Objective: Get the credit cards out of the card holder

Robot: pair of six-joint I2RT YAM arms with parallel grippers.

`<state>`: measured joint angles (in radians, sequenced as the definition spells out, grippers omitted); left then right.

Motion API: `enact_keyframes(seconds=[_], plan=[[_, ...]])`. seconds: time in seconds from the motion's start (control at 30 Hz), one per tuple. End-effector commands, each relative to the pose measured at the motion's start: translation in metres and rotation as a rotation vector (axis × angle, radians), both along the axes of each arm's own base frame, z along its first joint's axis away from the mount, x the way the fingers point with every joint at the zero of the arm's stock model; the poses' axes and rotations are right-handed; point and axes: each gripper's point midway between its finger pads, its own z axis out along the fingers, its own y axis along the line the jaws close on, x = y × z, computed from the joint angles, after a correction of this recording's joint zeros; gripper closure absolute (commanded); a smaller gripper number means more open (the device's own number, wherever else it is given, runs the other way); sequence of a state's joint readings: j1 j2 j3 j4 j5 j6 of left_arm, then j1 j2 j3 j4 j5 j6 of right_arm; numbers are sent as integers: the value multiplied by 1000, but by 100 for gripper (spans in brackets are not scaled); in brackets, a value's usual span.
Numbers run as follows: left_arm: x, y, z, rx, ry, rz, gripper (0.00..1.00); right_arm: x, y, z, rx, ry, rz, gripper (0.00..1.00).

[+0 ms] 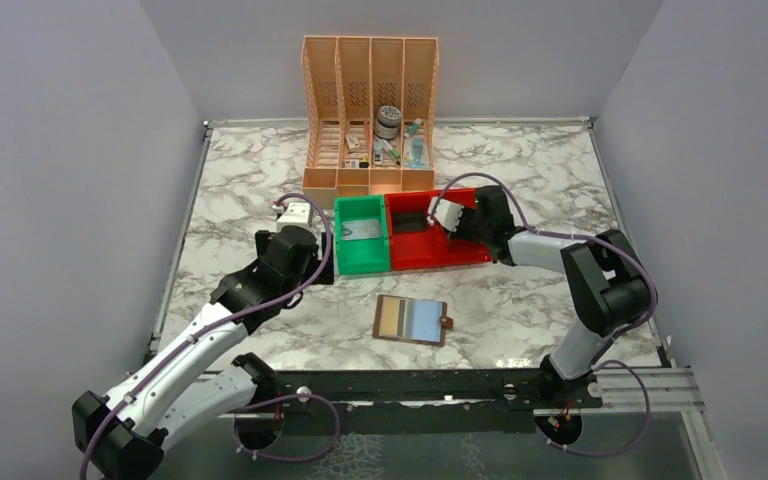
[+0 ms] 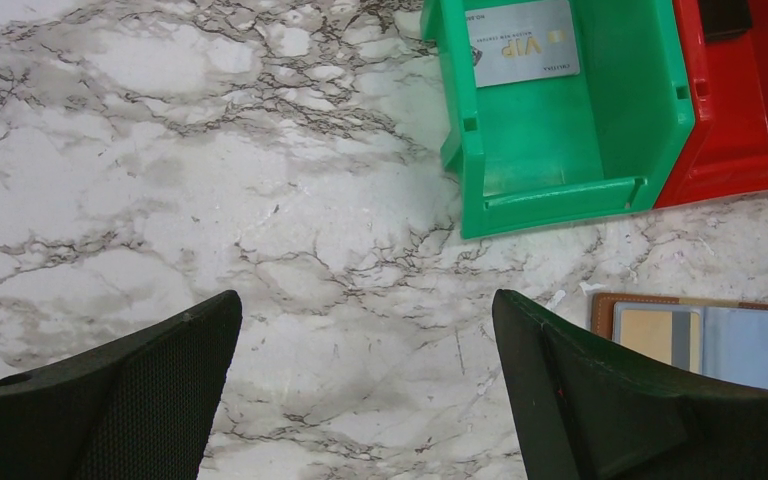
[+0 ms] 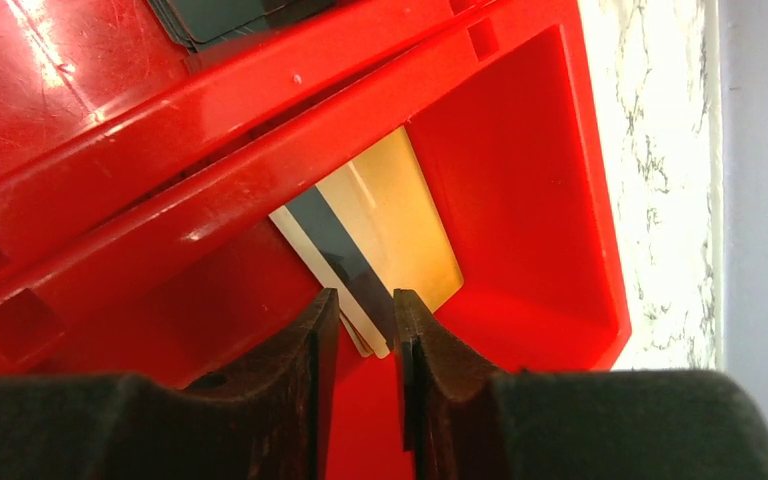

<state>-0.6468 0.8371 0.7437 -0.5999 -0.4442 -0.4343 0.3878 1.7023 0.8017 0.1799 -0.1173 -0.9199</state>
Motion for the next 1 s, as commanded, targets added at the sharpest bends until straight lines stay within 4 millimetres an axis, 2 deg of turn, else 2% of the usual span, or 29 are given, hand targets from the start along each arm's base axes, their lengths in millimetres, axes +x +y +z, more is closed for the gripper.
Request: enact_keyframes(seconds=[0.0,0.13,0.23,0.33,0.47,0.57,0.67,0.83,0.97], plan=[[0,-3,-3,-6,7,-22,1,7,3,1,20,-1,-16,72],[1,-4,-3,-5,10,-25,1,12,7,12,85,-17,-60,72],[0,-5,-3,-6,12,-27,1,19,10,33,181,-33,-133,71],[0,-5,-2,-9,9,-28,1,16,17,61,364,-43,-210,69],[0,-4,-2,-9,5,-28,1,6,18,85,693,29,-440,66],[0,-4,-1,-10,3,-28,1,-3,19,73,826,223,-669,71],[0,-5,-2,-11,7,-32,1,-10,23,52,794,407,-814,75],[0,-6,-1,-12,7,-38,1,-16,24,49,902,414,-873,77],[0,-8,-4,-11,16,-47,1,-16,17,31,809,456,-947,87]])
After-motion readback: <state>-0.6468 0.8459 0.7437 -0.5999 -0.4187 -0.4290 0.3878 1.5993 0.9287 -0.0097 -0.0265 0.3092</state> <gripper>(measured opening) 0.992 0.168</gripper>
